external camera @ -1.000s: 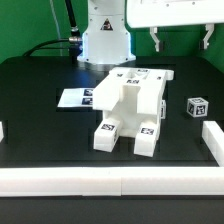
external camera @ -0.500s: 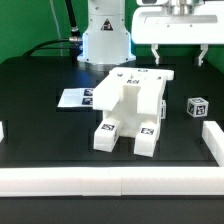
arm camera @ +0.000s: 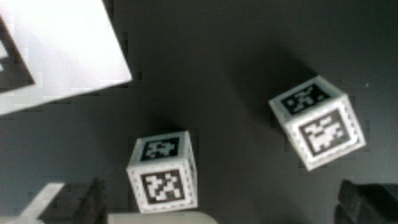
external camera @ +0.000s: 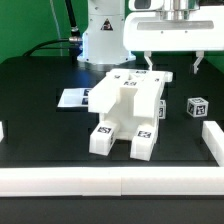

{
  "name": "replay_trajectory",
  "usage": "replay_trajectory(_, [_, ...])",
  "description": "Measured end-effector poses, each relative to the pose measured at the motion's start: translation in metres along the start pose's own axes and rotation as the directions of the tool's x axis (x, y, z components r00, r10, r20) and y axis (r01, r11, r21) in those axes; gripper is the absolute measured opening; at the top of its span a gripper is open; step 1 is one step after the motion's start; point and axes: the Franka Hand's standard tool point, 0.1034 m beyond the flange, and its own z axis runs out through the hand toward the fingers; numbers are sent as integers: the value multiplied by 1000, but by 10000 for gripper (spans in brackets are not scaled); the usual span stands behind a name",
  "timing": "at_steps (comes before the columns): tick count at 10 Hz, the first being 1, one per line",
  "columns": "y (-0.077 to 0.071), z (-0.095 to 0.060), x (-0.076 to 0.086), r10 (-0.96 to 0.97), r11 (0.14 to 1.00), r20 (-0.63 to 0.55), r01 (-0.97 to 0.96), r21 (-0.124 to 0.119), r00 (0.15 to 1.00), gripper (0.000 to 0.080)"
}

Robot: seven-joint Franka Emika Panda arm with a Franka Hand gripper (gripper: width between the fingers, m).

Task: Assemble chair

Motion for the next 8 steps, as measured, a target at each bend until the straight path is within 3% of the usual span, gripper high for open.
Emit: replay_trajectory(8, [4,2,52,-104,995,-38,104,-1,994,649])
